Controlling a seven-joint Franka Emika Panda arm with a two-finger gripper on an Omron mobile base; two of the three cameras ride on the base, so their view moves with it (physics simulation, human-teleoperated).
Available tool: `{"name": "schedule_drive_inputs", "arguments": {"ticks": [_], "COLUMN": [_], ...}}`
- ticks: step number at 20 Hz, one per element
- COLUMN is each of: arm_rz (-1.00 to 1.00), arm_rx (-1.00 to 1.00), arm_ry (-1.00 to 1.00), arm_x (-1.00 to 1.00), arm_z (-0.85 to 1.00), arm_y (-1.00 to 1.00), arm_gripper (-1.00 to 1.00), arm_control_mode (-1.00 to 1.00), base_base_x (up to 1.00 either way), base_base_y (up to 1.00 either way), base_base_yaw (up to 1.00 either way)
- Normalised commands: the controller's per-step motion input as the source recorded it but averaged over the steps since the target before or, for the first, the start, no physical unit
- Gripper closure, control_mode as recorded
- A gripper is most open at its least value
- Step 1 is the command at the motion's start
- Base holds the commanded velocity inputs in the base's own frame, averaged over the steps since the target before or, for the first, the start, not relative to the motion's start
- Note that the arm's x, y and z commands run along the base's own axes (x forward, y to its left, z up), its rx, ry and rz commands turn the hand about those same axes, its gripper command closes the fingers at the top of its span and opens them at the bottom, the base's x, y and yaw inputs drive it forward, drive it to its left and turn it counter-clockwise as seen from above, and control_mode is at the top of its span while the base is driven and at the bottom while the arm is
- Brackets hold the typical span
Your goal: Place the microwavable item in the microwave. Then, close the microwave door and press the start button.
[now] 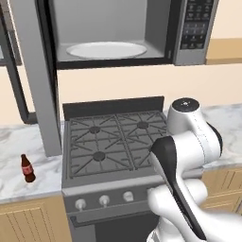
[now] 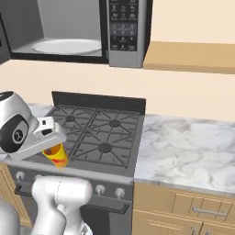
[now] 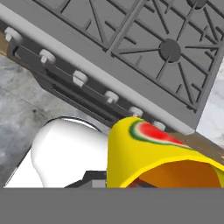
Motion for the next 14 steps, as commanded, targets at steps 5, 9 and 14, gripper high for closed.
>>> {"name": "schedule_drive_inputs", "arguments": {"ticks": [5,9,14], "arm_rz": [0.0,0.0,0.01], "arm_rx": [0.0,0.0,0.0], "arm_ry": [0.0,0.0,0.0], "arm_x": [0.0,0.0,0.0], "arm_z": [0.0,0.0,0.0], "arm_y": [0.0,0.0,-0.03], "arm_gripper": [1.0,1.0,1.0], "arm_control_mode": [1.0,1.0,-1.0], "base_base_x": [0.39,0.28,0.05], "base_base_y": [0.0,0.0,-0.04], "base_base_yaw": [0.06,0.03,0.03]}}
